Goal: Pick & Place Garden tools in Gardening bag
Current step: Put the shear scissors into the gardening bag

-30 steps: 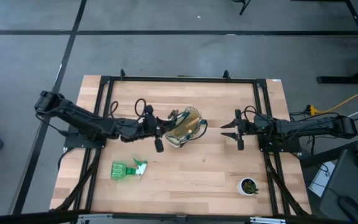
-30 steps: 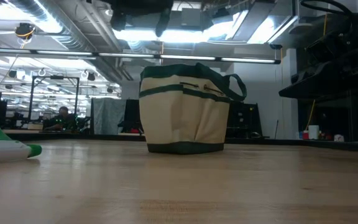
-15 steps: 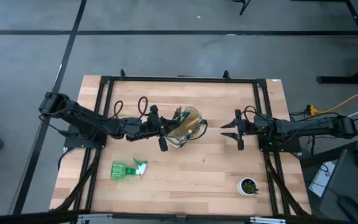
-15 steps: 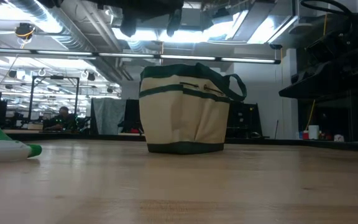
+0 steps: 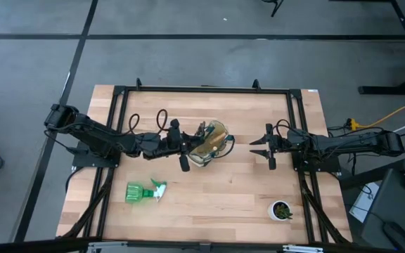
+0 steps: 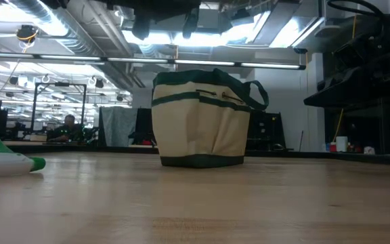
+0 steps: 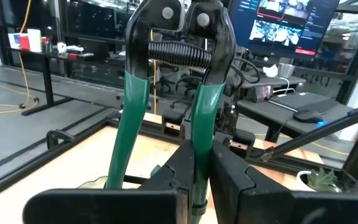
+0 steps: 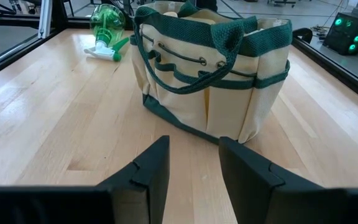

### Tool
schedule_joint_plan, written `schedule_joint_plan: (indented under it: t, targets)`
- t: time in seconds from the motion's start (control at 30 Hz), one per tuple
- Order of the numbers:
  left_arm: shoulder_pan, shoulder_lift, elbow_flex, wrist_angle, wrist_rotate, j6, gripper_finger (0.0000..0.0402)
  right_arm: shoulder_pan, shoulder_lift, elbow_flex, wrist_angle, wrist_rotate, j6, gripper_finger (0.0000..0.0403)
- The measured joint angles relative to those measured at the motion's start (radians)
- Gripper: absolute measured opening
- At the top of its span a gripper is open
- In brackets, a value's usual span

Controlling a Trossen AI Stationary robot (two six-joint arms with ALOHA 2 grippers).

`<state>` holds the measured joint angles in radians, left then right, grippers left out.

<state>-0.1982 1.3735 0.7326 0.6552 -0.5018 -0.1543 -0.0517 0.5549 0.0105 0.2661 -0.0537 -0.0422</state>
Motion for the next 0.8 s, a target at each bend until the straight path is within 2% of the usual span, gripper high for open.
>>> schedule_joint_plan:
  t: [0.63,0.8]
  targets:
    - [0.000,0.035,0.002,-0.012,-0.029,-0.046,0.0024,0.000,0.000,0.000,0.000,0.000,0.000,0.0144]
    - [0.000,0.036,0.064,-0.139,-0.042,-0.068,0.0024,0.000,0.000,0.000,0.000,0.000,0.000,0.0144]
